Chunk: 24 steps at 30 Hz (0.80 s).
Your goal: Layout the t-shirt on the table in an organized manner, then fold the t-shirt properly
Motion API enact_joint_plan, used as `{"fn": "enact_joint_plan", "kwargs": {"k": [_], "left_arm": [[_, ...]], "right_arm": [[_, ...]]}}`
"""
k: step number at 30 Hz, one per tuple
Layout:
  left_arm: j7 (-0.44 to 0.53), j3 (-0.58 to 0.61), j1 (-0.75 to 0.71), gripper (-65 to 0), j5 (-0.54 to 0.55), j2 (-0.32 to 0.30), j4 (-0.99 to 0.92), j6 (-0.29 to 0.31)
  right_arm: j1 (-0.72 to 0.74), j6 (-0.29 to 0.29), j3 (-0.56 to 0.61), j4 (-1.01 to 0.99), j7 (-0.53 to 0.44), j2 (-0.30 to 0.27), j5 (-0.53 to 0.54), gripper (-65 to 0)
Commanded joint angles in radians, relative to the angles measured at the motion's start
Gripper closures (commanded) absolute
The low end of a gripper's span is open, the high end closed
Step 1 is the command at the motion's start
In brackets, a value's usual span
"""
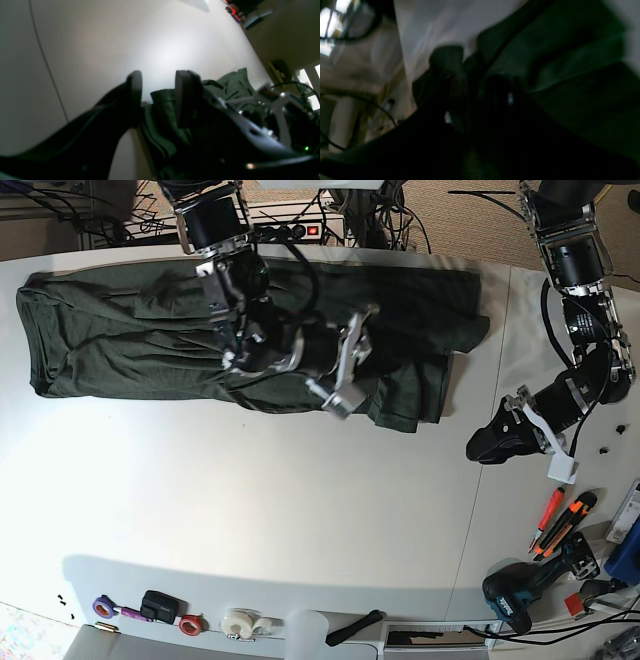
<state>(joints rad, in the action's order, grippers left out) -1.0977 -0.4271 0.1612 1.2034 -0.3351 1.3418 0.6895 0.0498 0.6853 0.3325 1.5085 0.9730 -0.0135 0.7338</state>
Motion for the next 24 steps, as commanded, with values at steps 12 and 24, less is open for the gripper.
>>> {"fn": "enact_joint_plan", "kwargs": {"k": [12, 24], "left_arm": [[0.033, -0.005, 0.019, -20.8, 0.026, -0.014, 0.015, 0.009], [0.033, -0.005, 0.019, -20.8, 0.026, -0.014, 0.015, 0.009]], "right_arm": [[0.017, 0.013, -0.073, 0.161, -0.039, 0.025, 0.075, -20.2], [0.103, -0.134, -0.073, 0.049, -0.238, 0.108, -0.365, -20.2]]}}
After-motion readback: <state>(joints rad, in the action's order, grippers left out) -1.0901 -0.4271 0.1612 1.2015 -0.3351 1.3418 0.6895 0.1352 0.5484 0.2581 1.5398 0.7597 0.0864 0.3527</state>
